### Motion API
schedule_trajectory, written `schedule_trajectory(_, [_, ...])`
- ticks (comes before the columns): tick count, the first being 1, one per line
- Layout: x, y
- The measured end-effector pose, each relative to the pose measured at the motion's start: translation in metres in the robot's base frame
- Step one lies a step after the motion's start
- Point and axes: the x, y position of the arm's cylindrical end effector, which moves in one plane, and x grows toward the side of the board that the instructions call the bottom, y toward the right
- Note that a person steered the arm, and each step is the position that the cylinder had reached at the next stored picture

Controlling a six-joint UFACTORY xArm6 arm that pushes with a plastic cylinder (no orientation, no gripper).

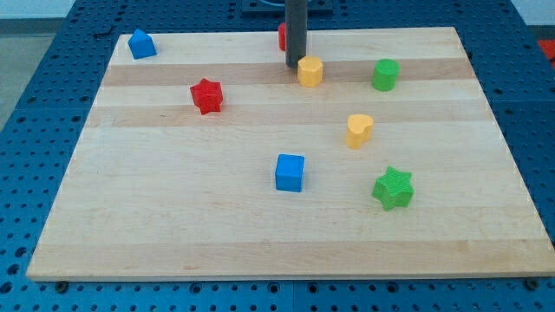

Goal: Point your arm at the blue cube

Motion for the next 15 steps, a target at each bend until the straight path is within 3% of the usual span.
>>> schedule_trajectory(1, [0.002,-0.002])
schedule_trajectory(3, [0.045,-0.034])
schedule_trajectory(5, [0.092,-0.016])
schedule_trajectory(9, [0.118,-0.025])
schedule_trajectory(11, [0.169,-0.109])
schedule_trajectory(12, [0.204,-0.116])
schedule_trajectory(15, [0.246,-0.029])
